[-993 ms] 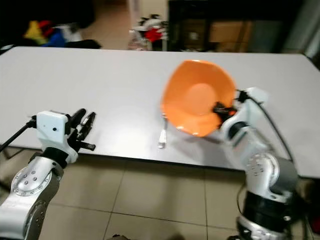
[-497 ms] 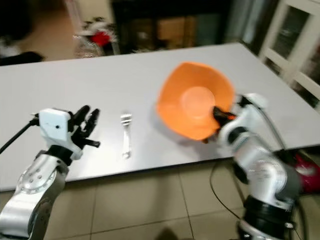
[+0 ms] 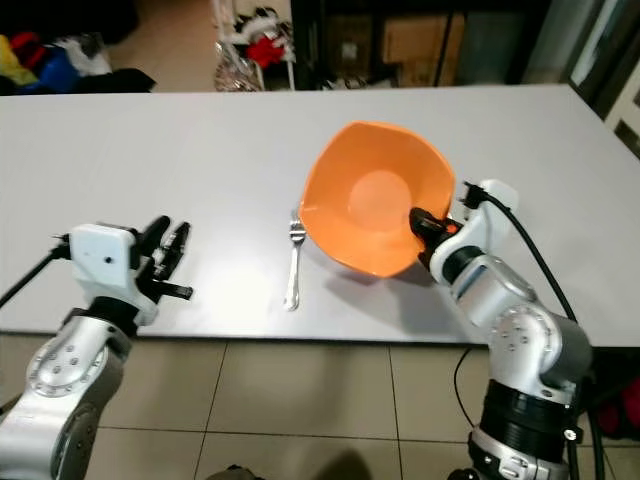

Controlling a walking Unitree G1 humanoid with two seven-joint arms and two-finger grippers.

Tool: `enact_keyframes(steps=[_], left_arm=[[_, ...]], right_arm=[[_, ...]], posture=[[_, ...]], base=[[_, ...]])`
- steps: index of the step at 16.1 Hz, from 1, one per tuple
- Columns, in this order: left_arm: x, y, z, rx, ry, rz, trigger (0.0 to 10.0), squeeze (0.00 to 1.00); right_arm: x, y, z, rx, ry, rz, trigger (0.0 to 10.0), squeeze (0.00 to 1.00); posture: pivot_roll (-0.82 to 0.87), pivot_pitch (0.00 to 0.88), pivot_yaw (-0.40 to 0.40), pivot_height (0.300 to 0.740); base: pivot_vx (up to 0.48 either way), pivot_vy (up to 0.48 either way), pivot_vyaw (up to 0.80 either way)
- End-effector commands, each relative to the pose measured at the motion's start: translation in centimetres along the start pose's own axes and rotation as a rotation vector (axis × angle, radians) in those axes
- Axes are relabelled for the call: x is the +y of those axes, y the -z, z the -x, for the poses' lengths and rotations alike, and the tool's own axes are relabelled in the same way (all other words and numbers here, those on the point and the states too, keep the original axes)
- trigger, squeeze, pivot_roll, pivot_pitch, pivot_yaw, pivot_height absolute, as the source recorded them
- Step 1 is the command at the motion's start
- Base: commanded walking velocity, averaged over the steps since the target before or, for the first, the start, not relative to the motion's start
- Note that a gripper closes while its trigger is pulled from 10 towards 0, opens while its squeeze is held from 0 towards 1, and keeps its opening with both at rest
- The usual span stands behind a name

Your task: Setting the table

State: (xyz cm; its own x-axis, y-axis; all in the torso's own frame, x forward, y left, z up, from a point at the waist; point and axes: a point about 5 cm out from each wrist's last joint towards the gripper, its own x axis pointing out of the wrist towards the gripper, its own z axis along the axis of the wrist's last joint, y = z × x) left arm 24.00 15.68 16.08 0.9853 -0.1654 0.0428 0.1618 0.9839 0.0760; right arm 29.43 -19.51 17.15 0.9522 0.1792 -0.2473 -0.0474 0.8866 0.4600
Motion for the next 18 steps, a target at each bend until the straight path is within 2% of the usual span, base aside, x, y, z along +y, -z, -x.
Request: enact_keyframes(steps=[1, 4, 7, 10, 13, 18], left_arm=[[0.3, -0.2, 0.0, -0.008, -0.016, -0.011, 10.0, 0.00], [0.3, -0.4, -0.3, -0.011, -0.026, -0.005, 10.0, 0.00], [0.3, -0.3, -0.3, -0.007, -0.028, -0.005, 10.0, 0.00], [0.3, -0.3, -0.3, -0.004, -0.028, -0.008, 10.0, 0.00], [0.5, -0.3, 0.0, -0.002, -0.038, -0.016, 10.0, 0.00], [0.6, -0.3, 0.8, 0.005, -0.054, -0.023, 10.0, 0.00]], right_arm=[[0.7, -1.0, 0.4, -0.071, -0.023, 0.007, 10.0, 0.00], [1.1, -1.0, 0.1, -0.061, -0.031, 0.012, 10.0, 0.00], [1.2, -1.1, -0.2, -0.057, -0.036, 0.038, 10.0, 0.00], [1.6, -1.0, -0.4, -0.048, -0.073, 0.057, 10.0, 0.00], [2.7, -0.9, -0.9, -0.016, -0.147, 0.066, 10.0, 0.00], [4.0, -0.5, -1.5, 0.036, -0.234, 0.062, 10.0, 0.00]], posture=[[-0.13, 0.000, 0.072, 0.740], [-0.14, 0.000, 0.072, 0.740], [-0.14, 0.000, 0.072, 0.740], [-0.14, 0.000, 0.069, 0.740], [-0.13, 0.000, 0.058, 0.740], [-0.11, 0.002, 0.043, 0.740]], base=[[0.292, 0.000, 0.00], [0.336, 0.000, 0.00], [0.347, 0.000, -0.69], [0.347, 0.000, 0.00], [0.346, 0.000, 0.00], [0.346, 0.000, 0.80]])
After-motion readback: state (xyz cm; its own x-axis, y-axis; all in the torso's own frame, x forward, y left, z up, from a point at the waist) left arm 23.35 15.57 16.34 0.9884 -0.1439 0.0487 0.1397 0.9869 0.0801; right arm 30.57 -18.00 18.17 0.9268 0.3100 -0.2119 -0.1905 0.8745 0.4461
